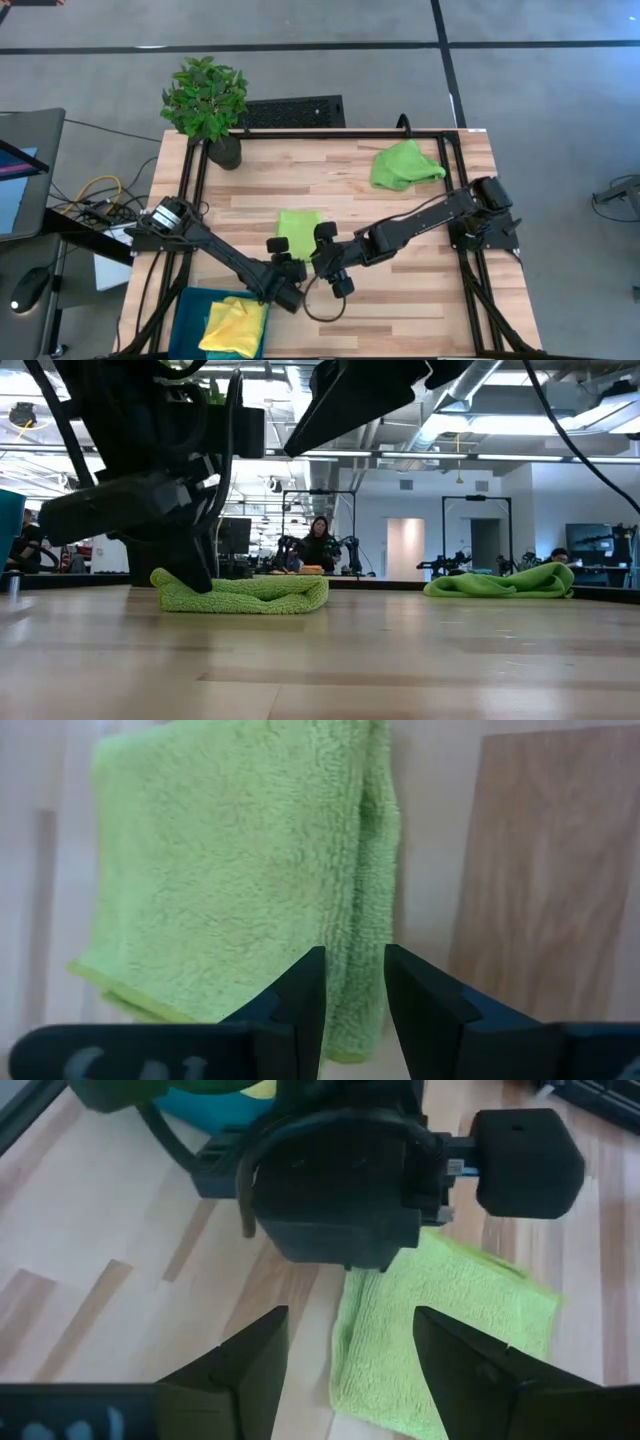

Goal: Fold microfiber towels
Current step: Put the light green microfiber towel into the bin

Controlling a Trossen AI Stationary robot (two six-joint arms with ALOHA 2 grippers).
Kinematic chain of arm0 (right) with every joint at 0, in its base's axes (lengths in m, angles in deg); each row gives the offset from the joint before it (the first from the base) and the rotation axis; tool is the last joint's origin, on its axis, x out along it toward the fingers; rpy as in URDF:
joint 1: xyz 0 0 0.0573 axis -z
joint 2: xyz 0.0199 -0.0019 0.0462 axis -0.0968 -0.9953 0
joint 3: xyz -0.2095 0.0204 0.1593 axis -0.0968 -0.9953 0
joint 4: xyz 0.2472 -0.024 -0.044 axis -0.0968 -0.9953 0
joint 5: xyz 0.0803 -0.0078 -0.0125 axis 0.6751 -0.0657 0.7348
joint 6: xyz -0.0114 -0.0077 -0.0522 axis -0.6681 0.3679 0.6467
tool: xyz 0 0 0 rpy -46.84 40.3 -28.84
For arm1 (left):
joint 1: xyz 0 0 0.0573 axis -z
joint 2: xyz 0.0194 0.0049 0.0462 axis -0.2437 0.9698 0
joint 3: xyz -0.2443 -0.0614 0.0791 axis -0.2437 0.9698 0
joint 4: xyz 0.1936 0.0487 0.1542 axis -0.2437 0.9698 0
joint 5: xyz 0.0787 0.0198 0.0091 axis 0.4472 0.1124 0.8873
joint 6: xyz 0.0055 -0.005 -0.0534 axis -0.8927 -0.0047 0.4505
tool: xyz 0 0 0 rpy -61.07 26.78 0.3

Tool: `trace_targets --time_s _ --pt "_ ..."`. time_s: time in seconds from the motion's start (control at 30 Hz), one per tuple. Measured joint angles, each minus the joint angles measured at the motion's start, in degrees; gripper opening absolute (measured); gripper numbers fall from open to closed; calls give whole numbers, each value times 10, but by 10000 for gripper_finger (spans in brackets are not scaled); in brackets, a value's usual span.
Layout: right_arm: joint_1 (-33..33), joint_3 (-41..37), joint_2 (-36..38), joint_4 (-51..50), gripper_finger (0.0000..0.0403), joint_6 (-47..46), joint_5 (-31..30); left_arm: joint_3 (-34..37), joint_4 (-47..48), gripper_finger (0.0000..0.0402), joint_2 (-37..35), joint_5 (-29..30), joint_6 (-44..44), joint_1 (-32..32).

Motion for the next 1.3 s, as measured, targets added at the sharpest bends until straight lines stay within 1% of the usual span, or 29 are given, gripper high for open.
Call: trace_targets --time_s 0.17,0.3,0.7,0.77,0.93,0.97,1.07,1.13,1.23,1.3 --pt "3 0 0 -2 240 0 0 -8 -6 97 0 -40 -11 -7" --pt "8 0 0 1 240 0 0 -8 -22 103 0 -43 -30 -12" --pt "9 0 0 1 240 0 0 -8 -26 182 0 -42 -40 -31" --pt "9 0 0 1 240 0 0 -8 -27 187 1 -56 -36 -31" --pt "9 0 0 1 240 2 0 -8 -30 189 1 -125 -27 -31" --pt "9 0 0 1 240 2 0 -8 -32 189 1 -130 -26 -31" --pt "10 0 0 1 240 2 0 -9 -39 188 1 -109 -16 -31" --pt "12 0 0 1 240 2 0 -16 -23 184 1 -89 -17 -31" --pt "15 0 0 1 240 1 0 -20 -19 179 1 -58 -24 -31" --pt "17 0 0 0 240 1 0 -23 -18 177 1 -48 -36 -31"
